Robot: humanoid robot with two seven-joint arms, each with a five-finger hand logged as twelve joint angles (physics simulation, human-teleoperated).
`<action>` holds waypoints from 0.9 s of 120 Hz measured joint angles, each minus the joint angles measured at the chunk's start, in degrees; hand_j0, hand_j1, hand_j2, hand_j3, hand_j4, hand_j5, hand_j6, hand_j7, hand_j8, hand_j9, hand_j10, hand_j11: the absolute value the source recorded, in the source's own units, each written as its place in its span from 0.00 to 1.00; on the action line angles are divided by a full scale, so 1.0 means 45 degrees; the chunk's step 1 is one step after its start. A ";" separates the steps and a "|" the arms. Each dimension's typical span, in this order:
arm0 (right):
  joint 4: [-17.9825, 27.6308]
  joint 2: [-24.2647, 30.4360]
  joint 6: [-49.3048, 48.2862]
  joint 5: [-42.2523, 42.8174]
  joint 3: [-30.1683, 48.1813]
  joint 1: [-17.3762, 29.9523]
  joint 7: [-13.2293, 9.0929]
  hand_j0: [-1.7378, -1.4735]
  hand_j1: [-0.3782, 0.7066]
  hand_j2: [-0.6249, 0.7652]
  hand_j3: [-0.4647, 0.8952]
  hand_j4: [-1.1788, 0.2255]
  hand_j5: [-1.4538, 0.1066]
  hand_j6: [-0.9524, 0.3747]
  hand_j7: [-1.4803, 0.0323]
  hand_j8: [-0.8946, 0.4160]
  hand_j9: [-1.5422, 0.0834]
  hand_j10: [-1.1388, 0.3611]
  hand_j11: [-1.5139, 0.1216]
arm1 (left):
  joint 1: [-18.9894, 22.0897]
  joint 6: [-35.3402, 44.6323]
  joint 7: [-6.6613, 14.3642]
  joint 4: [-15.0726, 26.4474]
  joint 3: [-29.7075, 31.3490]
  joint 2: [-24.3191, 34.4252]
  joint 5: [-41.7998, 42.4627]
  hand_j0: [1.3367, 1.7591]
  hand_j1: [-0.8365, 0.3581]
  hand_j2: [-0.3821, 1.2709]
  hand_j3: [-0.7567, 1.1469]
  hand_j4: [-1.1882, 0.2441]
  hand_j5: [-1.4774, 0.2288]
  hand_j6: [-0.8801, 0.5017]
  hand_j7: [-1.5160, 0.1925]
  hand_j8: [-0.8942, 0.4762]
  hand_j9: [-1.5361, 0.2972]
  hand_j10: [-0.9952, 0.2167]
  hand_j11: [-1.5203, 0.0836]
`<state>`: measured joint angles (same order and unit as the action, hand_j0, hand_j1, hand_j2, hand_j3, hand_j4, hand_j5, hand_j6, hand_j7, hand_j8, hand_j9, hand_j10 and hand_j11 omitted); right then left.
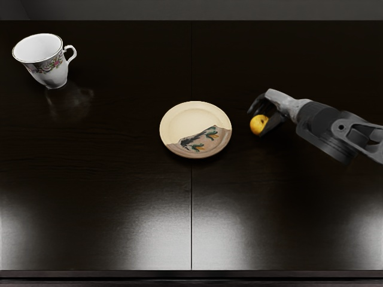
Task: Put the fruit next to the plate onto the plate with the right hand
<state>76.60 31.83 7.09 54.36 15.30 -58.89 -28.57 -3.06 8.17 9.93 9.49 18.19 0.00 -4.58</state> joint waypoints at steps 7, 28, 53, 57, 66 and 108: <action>0.0014 -0.0006 -0.0438 -0.0128 0.0301 0.0001 0.0000 0.30 0.58 0.60 0.34 0.42 0.43 0.31 0.47 0.35 0.46 0.32 0.44 | -0.0002 0.0000 0.0001 0.0000 -0.0001 0.0000 0.0000 0.76 0.99 0.23 0.40 0.83 0.87 0.64 0.89 0.65 0.84 0.82 0.95; 0.0250 -0.0049 -0.1641 -0.0454 0.1182 0.0003 0.0006 0.30 0.58 0.61 0.34 0.42 0.43 0.31 0.47 0.35 0.46 0.32 0.44 | -0.0003 0.0000 0.0002 0.0000 0.0000 0.0000 0.0000 0.76 0.99 0.23 0.40 0.83 0.87 0.64 0.89 0.65 0.84 0.82 0.95; 0.0586 -0.0291 -0.2348 -0.0839 0.1828 -0.0026 0.0010 0.30 0.59 0.62 0.34 0.43 0.42 0.31 0.47 0.35 0.46 0.32 0.44 | -0.0003 0.0000 0.0003 0.0000 0.0001 0.0000 0.0000 0.76 0.99 0.23 0.40 0.83 0.87 0.64 0.89 0.65 0.84 0.82 0.95; 0.0600 -0.0392 -0.2424 -0.0867 0.1902 -0.0051 0.0009 0.30 0.59 0.62 0.34 0.43 0.42 0.31 0.47 0.35 0.46 0.32 0.44 | 0.0005 0.0000 0.0005 0.0000 0.0001 0.0000 0.0000 0.76 0.99 0.23 0.40 0.83 0.87 0.64 0.89 0.65 0.84 0.82 0.95; 0.0619 -0.0610 -0.2532 -0.0907 0.2003 -0.0119 0.0001 0.30 0.59 0.63 0.34 0.43 0.42 0.32 0.47 0.35 0.46 0.32 0.44 | -0.0003 0.0000 0.0003 0.0000 0.0001 0.0000 0.0000 0.76 0.99 0.23 0.40 0.83 0.87 0.64 0.89 0.65 0.84 0.82 0.95; 0.0544 -0.1818 -0.2710 -0.0930 0.2092 -0.0465 -0.0057 0.30 0.61 0.65 0.34 0.43 0.41 0.32 0.47 0.36 0.46 0.34 0.44 | 0.0006 0.0000 0.0003 0.0000 0.0002 0.0000 0.0001 0.76 0.99 0.23 0.40 0.83 0.87 0.64 0.89 0.65 0.84 0.82 0.95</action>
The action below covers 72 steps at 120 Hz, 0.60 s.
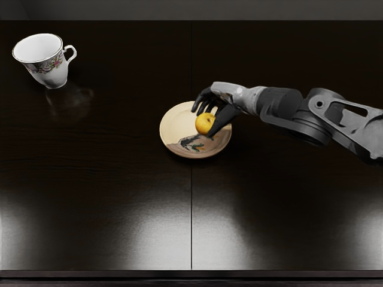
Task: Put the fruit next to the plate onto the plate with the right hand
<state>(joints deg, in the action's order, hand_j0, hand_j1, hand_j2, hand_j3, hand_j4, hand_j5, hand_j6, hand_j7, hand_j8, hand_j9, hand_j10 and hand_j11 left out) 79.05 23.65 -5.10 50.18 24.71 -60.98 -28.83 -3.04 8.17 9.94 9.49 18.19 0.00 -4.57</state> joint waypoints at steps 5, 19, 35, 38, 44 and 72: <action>0.0002 -0.0052 0.0002 0.0006 0.0004 -0.0007 0.0000 0.30 0.61 0.64 0.34 0.43 0.41 0.32 0.46 0.36 0.46 0.34 0.44 | 0.0000 0.0000 -0.0001 0.0000 0.0000 0.0000 0.0000 0.76 0.99 0.23 0.40 0.83 0.87 0.64 0.89 0.65 0.84 0.82 0.95; 0.0009 -0.0147 0.0014 0.0016 0.0009 -0.0071 -0.0001 0.30 0.60 0.62 0.34 0.43 0.41 0.32 0.46 0.36 0.46 0.35 0.44 | -0.0009 0.0000 -0.0002 0.0000 -0.0001 0.0000 0.0000 0.76 0.99 0.23 0.40 0.83 0.87 0.64 0.89 0.65 0.84 0.82 0.95; -0.0008 -0.0284 0.0022 0.0024 0.0006 -0.0107 -0.0002 0.30 0.60 0.60 0.34 0.42 0.42 0.33 0.46 0.37 0.46 0.35 0.44 | -0.0007 0.0000 -0.0001 0.0000 -0.0001 0.0000 0.0000 0.76 0.99 0.23 0.40 0.83 0.87 0.64 0.89 0.65 0.84 0.82 0.95; -0.0021 -0.0332 0.0022 0.0023 0.0003 -0.0109 -0.0001 0.30 0.59 0.60 0.34 0.42 0.42 0.33 0.46 0.37 0.46 0.35 0.44 | -0.0008 0.0000 -0.0001 0.0000 -0.0001 0.0000 0.0000 0.76 0.99 0.23 0.40 0.83 0.87 0.64 0.89 0.65 0.84 0.82 0.95; -0.0067 -0.0404 0.0018 0.0024 -0.0001 -0.0113 0.0004 0.30 0.59 0.59 0.34 0.43 0.43 0.32 0.47 0.36 0.47 0.36 0.45 | -0.0009 0.0000 -0.0001 0.0000 -0.0001 0.0000 0.0000 0.76 0.99 0.23 0.40 0.83 0.87 0.64 0.89 0.65 0.84 0.82 0.95; -0.0232 -0.0546 0.0080 0.0036 0.0013 -0.0119 0.0048 0.30 0.51 0.47 0.34 0.51 0.54 0.38 0.58 0.37 0.57 0.44 0.55 | -0.0009 0.0000 0.0000 0.0000 -0.0001 0.0000 0.0000 0.76 0.99 0.23 0.40 0.83 0.87 0.64 0.89 0.65 0.84 0.82 0.95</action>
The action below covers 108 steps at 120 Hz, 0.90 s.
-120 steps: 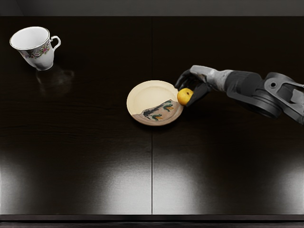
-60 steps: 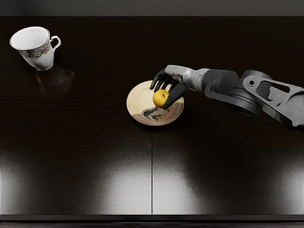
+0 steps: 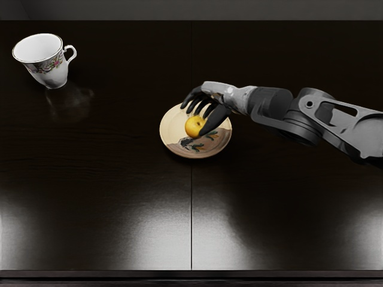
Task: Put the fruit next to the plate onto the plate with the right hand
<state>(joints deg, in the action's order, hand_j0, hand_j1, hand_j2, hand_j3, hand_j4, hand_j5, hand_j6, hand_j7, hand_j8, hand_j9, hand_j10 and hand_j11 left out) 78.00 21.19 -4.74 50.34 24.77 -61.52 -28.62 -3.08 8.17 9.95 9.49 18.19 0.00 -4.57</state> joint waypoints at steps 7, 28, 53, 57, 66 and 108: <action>-0.0111 -0.0060 0.0014 0.0002 0.0001 0.0000 0.0009 0.30 0.47 0.45 0.34 0.54 0.57 0.41 0.61 0.39 0.61 0.47 0.58 | 0.0000 0.0000 -0.0001 0.0000 0.0000 0.0000 0.0000 0.76 0.99 0.23 0.40 0.83 0.87 0.64 0.89 0.65 0.84 0.82 0.95; -0.0336 -0.0062 0.0019 -0.0013 0.0191 -0.0001 0.0062 0.30 0.30 0.44 0.34 0.66 0.72 0.53 0.76 0.50 0.74 0.59 0.72 | 0.0000 0.0000 -0.0003 0.0000 0.0000 0.0000 0.0000 0.76 0.99 0.23 0.40 0.83 0.87 0.64 0.89 0.65 0.84 0.82 0.95; -0.0235 0.0371 -0.0973 -0.1664 0.0756 0.0011 0.0586 0.30 0.15 0.44 0.34 0.76 0.83 0.63 0.88 0.60 0.85 0.68 0.83 | 0.0000 0.0000 0.0000 0.0000 0.0000 0.0000 0.0000 0.76 0.99 0.23 0.40 0.83 0.87 0.64 0.89 0.65 0.84 0.82 0.95; -0.0227 0.0454 -0.1419 -0.2152 0.0823 0.0013 0.0827 0.30 0.14 0.44 0.34 0.76 0.84 0.64 0.89 0.61 0.86 0.69 0.84 | 0.0000 0.0000 -0.0001 0.0000 0.0000 0.0000 0.0000 0.76 0.99 0.23 0.40 0.83 0.87 0.64 0.89 0.65 0.84 0.82 0.95; -0.0236 0.0909 -0.2716 -0.3540 0.1007 0.0072 0.1439 0.30 0.12 0.44 0.34 0.78 0.86 0.65 0.90 0.62 0.88 0.70 0.86 | 0.0000 0.0000 -0.0002 0.0000 0.0000 0.0000 0.0000 0.76 0.99 0.23 0.40 0.83 0.87 0.64 0.89 0.65 0.84 0.82 0.95; -0.0272 0.3364 -0.6526 -0.9117 0.1150 0.0482 0.2211 0.30 0.08 0.44 0.34 0.81 0.89 0.68 0.94 0.65 0.91 0.73 0.89 | 0.0000 0.0000 -0.0001 0.0000 -0.0001 0.0000 0.0000 0.76 0.99 0.23 0.40 0.83 0.87 0.64 0.89 0.65 0.84 0.82 0.95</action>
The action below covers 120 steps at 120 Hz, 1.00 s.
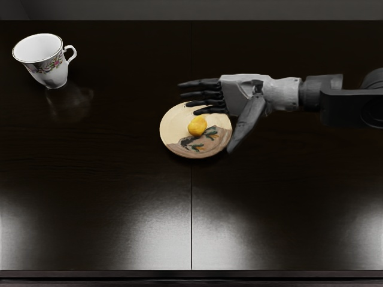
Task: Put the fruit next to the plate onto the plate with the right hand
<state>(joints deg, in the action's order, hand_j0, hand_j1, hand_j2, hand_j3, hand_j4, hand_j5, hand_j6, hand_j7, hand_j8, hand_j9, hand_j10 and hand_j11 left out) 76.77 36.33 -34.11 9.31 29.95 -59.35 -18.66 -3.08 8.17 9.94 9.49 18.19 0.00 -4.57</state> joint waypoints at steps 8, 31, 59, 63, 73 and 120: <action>-0.0005 0.0501 -0.0094 -0.0760 -0.0002 0.0178 0.0014 0.30 0.08 0.44 0.34 0.81 0.89 0.68 0.94 0.65 0.91 0.73 0.89 | 0.0000 0.0000 0.0000 0.0000 0.0000 0.0000 0.0000 0.76 0.99 0.23 0.40 0.83 0.87 0.64 0.89 0.65 0.84 0.82 0.95; -0.0008 0.1991 -0.0184 -0.2219 -0.0018 0.0877 -0.0012 0.30 0.07 0.44 0.34 0.81 0.90 0.69 0.94 0.65 0.92 0.73 0.89 | 0.0000 0.0000 -0.0001 0.0000 -0.0001 0.0000 0.0000 0.76 0.99 0.23 0.40 0.83 0.87 0.64 0.89 0.65 0.84 0.82 0.95; -0.0010 0.3464 -0.0200 -0.3240 -0.0079 0.1579 -0.0049 0.30 0.07 0.45 0.34 0.81 0.90 0.69 0.95 0.66 0.92 0.74 0.90 | 0.0002 0.0000 -0.0001 0.0000 -0.0002 0.0000 -0.0001 0.76 0.99 0.23 0.40 0.83 0.87 0.64 0.89 0.65 0.84 0.82 0.95; -0.0010 0.3605 -0.0201 -0.3327 -0.0089 0.1629 -0.0049 0.30 0.07 0.45 0.34 0.81 0.90 0.69 0.95 0.66 0.92 0.74 0.90 | 0.0000 0.0000 0.0000 0.0000 -0.0002 0.0000 -0.0001 0.76 0.99 0.23 0.40 0.83 0.87 0.64 0.89 0.65 0.84 0.82 0.95; -0.0010 0.3864 -0.0202 -0.3519 -0.0111 0.1707 -0.0052 0.30 0.07 0.45 0.34 0.81 0.90 0.69 0.95 0.66 0.92 0.74 0.90 | 0.0000 0.0000 -0.0002 0.0000 -0.0002 0.0000 -0.0001 0.76 0.99 0.23 0.40 0.83 0.87 0.64 0.89 0.65 0.84 0.82 0.95; 0.0043 0.5046 -0.0204 -0.4100 -0.0134 0.2090 -0.0052 0.30 0.06 0.45 0.34 0.82 0.90 0.69 0.95 0.66 0.92 0.74 0.90 | -0.0043 0.0000 0.0001 0.0019 -0.0008 0.0000 -0.0002 0.76 0.99 0.23 0.40 0.83 0.87 0.64 0.89 0.65 0.84 0.82 0.95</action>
<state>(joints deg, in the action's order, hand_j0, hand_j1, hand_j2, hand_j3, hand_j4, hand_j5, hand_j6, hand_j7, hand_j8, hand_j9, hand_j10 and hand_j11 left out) 76.97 59.04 -35.03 -9.14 29.34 -49.94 -18.90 -3.27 8.17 9.95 9.58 18.15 0.00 -4.58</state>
